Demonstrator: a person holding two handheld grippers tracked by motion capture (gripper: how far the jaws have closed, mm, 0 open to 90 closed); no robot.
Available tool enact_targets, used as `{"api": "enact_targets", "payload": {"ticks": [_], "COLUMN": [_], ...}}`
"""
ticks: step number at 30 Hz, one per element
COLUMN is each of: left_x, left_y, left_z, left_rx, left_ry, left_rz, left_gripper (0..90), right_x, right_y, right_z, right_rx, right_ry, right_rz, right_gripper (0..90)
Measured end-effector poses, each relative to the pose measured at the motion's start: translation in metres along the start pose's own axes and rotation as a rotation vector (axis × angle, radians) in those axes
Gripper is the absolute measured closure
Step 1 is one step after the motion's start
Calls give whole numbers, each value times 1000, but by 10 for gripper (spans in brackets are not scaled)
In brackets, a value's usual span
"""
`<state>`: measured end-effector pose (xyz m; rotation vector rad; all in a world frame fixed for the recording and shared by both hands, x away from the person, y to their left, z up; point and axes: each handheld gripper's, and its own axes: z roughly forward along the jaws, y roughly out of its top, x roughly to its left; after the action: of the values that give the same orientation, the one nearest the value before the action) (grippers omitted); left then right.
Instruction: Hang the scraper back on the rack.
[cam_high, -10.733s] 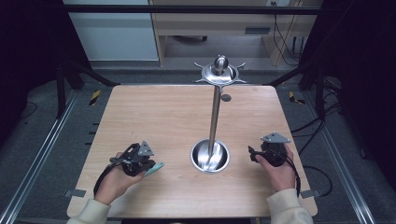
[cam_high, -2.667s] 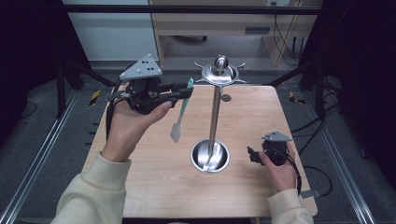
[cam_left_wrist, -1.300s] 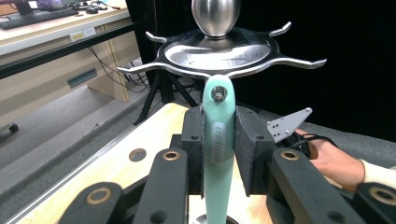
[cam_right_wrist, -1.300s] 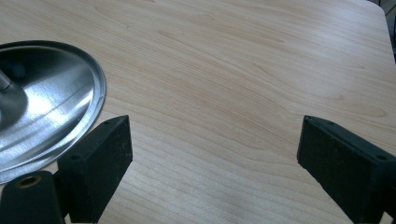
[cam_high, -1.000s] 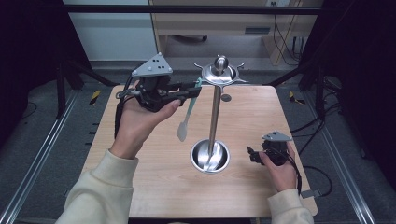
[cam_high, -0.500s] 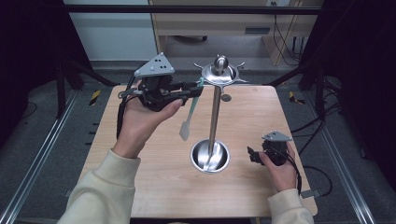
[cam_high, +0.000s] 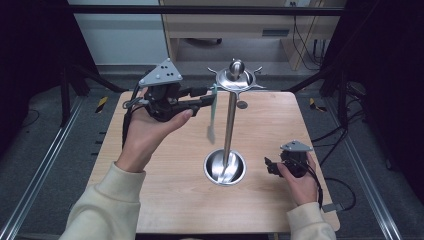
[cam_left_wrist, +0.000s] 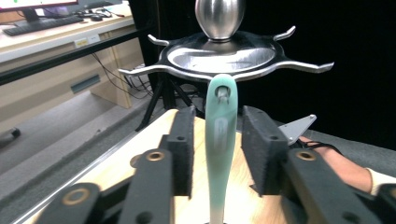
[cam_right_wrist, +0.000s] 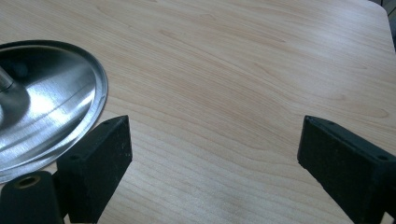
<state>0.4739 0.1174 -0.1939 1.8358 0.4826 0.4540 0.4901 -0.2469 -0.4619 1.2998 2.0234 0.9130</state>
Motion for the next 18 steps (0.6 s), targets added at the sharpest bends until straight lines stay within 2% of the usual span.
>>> {"api": "enact_targets", "payload": {"ticks": [8, 12, 15, 18], "left_x": [-2, -4, -6, -5], "left_y": [-10, -18, -25, -32], "left_z": [-14, -23, -30, -35], "left_rx": [-7, 6, 9, 23], "left_ry": [67, 79, 90, 95], "left_rz": [16, 25, 21, 23], "left_gripper": [322, 207, 153, 146], "right_x": [0, 0, 0, 0], "right_y": [0, 0, 0, 0], "right_z": [0, 0, 0, 0], "right_rx": [0, 0, 0, -1], "right_ry": [-4, -6, -10, -12], "right_rz": [-1, 0, 1, 3], "right_gripper": [96, 93, 91, 87]}}
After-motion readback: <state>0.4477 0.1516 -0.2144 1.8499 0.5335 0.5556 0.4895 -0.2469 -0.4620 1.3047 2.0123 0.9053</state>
